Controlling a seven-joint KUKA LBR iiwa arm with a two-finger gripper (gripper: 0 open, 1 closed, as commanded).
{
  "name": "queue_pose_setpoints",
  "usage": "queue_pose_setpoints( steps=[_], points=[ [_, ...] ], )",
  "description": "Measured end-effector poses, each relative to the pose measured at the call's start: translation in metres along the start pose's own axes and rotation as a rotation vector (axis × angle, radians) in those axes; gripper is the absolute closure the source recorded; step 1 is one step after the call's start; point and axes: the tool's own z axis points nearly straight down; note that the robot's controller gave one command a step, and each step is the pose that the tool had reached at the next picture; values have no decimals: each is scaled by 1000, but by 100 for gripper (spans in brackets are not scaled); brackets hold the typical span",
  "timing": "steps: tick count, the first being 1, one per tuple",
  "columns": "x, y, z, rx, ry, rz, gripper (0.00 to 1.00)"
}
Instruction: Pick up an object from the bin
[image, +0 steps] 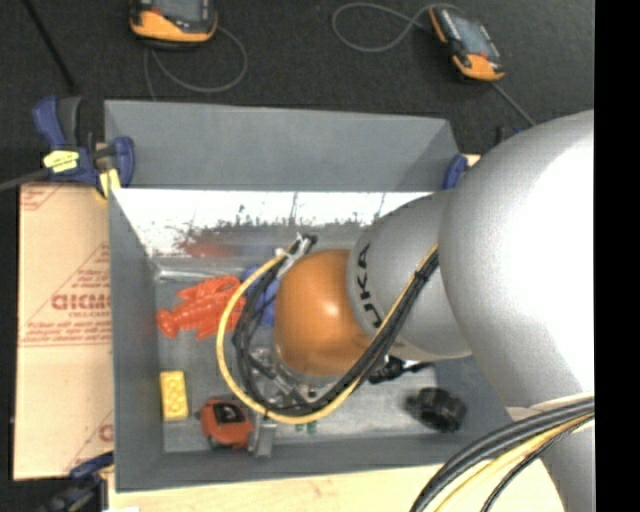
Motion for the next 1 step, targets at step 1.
queue_pose_setpoints(
  steps=[1],
  points=[
    [6, 2, -49, 6, 8, -103, 0]
  ],
)
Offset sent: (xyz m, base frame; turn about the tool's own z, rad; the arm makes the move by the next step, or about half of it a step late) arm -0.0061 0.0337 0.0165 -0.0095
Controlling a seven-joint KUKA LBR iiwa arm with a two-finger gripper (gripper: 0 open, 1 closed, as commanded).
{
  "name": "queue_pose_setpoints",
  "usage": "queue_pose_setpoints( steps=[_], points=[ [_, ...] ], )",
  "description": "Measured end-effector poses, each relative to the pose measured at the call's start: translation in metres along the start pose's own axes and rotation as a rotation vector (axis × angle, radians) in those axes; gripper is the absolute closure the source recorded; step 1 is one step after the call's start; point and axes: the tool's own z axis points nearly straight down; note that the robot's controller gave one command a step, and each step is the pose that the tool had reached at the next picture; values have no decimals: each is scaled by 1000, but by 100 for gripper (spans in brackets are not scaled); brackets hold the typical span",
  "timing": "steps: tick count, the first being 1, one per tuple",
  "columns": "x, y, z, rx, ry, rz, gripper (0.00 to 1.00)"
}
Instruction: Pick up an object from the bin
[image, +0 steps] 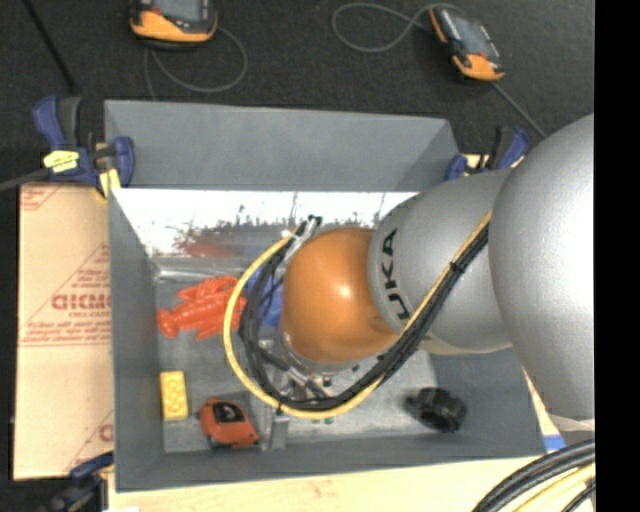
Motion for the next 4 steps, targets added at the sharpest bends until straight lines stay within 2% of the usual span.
queue_pose_setpoints(
  steps=[1, 2, 3, 4],
  points=[
    [-1, 20, 4, -4, -6, 36, 0],
    [-7, 27, 61, -8, -20, 33, 0],
    [-7, 4, 58, -10, -32, -80, 100],
    [-7, 4, 58, -10, -32, -80, 100]
  ],
)
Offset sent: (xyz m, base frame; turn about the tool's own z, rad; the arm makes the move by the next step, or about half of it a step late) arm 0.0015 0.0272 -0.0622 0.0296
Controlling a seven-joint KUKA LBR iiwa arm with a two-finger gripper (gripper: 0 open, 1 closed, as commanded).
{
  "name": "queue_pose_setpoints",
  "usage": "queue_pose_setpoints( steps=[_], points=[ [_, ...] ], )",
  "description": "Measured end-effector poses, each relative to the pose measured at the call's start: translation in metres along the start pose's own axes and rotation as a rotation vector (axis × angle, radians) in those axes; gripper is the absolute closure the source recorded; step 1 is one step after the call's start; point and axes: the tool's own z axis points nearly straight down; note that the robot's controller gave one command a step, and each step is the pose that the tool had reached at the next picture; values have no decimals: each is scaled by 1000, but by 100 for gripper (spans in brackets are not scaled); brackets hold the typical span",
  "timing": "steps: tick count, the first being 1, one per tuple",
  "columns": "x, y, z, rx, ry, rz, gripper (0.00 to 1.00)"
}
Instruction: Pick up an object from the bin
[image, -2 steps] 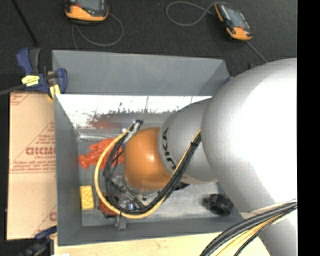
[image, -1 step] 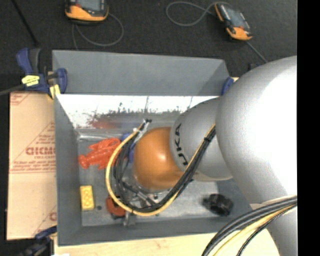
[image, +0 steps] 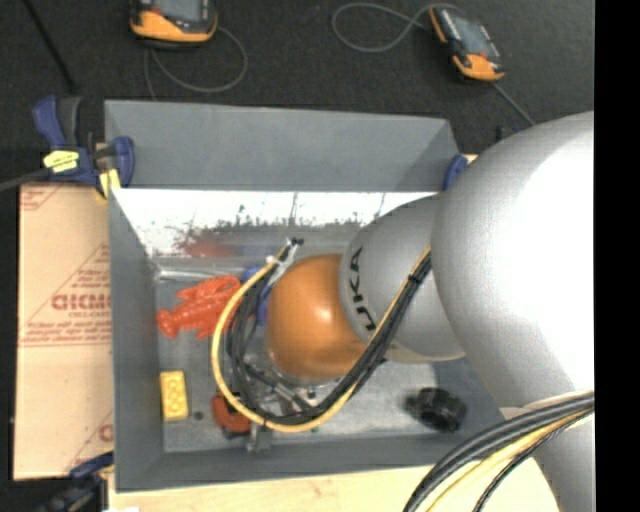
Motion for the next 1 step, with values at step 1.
queue_pose_setpoints(
  steps=[1],
  points=[
    [0, 0, -3, 0, 3, 1, 100]
  ],
)
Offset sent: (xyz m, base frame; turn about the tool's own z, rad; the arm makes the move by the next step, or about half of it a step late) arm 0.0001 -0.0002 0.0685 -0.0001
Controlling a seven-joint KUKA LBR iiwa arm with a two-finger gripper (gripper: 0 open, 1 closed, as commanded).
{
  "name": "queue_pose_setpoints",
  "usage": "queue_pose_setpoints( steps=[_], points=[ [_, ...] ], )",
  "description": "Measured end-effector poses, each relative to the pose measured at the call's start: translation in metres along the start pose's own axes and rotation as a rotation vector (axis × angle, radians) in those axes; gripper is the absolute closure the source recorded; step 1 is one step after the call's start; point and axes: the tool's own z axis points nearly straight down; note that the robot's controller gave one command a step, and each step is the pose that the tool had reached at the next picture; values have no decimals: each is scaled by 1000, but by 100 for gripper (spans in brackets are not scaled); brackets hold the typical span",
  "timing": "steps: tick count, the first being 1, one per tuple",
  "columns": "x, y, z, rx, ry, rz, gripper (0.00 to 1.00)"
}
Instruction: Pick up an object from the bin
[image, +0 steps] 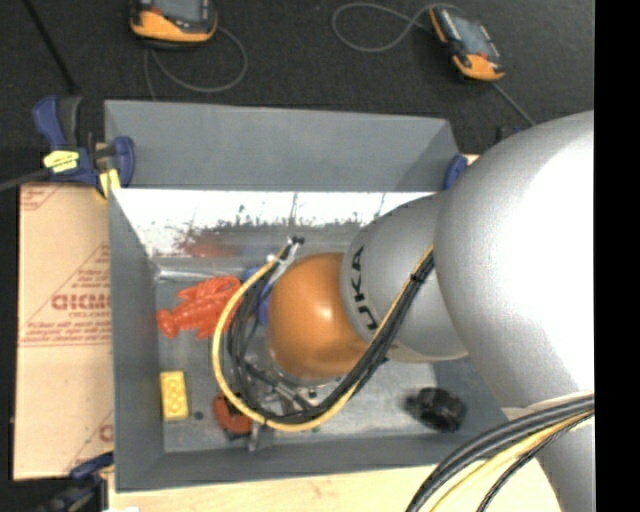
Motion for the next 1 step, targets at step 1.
queue_pose_setpoints(
  steps=[1],
  points=[
    [2, -1, -16, 5, 20, -1, 100]
  ],
)
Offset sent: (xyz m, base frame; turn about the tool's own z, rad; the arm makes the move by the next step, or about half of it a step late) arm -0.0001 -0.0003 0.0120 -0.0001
